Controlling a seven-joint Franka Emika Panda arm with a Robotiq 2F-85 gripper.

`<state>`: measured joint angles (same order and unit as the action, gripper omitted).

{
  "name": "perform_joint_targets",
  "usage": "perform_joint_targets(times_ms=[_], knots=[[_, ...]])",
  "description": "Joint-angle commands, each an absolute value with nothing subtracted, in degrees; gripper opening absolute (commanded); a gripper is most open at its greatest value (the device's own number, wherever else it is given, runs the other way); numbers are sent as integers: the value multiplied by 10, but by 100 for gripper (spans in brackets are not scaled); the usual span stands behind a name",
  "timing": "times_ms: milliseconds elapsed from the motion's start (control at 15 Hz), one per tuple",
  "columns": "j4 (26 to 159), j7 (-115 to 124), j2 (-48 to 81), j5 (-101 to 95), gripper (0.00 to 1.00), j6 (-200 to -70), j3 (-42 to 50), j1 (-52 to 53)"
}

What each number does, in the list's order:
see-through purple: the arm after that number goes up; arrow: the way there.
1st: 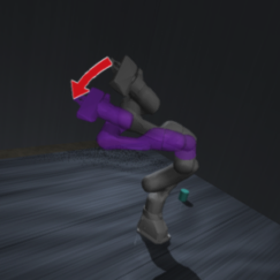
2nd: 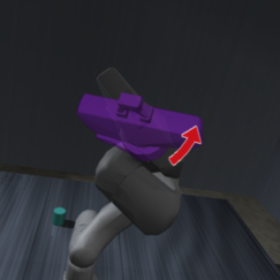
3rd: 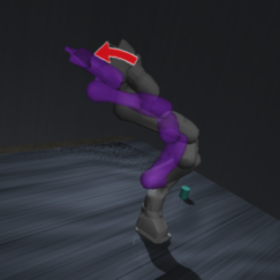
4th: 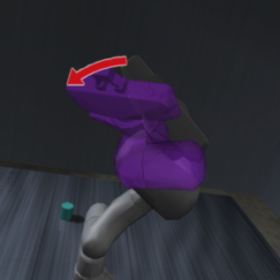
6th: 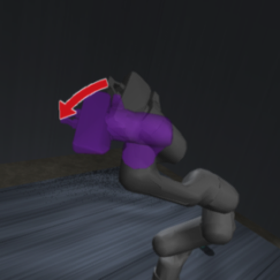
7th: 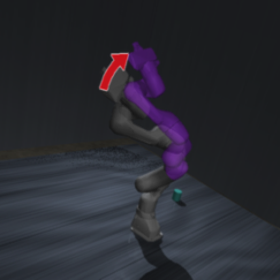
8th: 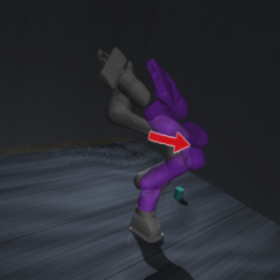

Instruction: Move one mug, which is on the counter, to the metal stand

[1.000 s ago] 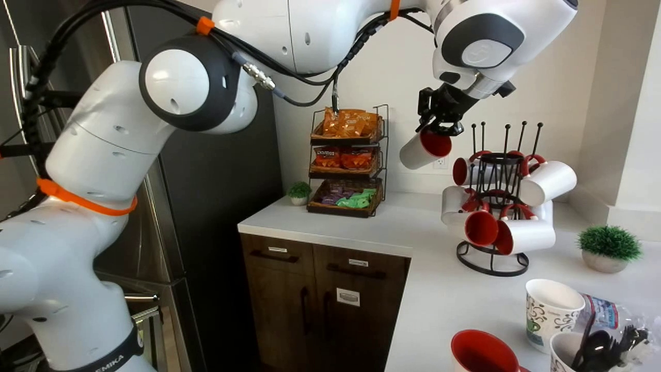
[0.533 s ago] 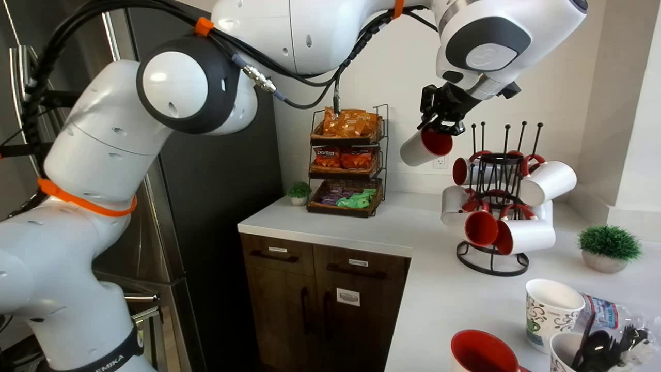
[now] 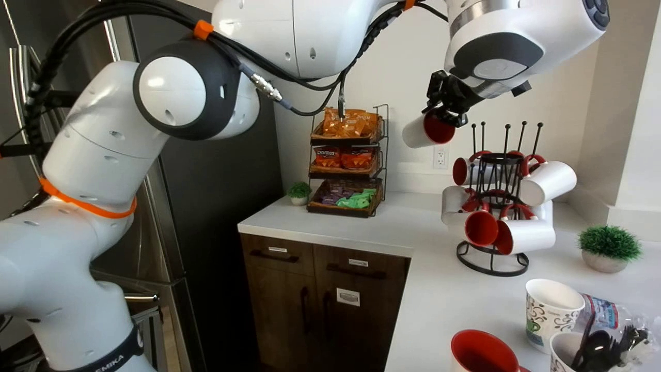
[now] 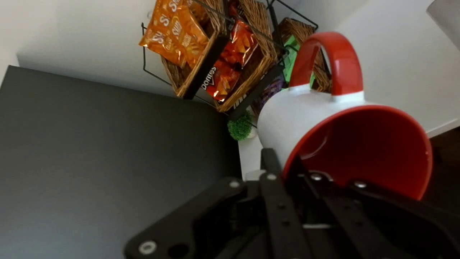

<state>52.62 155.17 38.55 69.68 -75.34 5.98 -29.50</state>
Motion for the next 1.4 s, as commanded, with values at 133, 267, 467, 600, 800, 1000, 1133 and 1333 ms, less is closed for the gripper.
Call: perform_joint_targets(times_ms=[133, 267, 467, 600, 800, 1000, 1133, 1333], knots=[[528, 1590, 402, 778, 2, -801, 49, -308], [528, 1590, 409, 785, 2, -826, 52, -307], [528, 1590, 419, 790, 2, -854, 51, -306], [526, 1591, 425, 795, 2, -860, 48, -306], [526, 1591, 430, 798, 2, -868, 47, -305], [527, 1591, 433, 795, 2, -872, 49, -304], [522, 1591, 439, 790, 2, -878, 51, -301], [517, 1591, 446, 787, 2, -885, 51, -300]])
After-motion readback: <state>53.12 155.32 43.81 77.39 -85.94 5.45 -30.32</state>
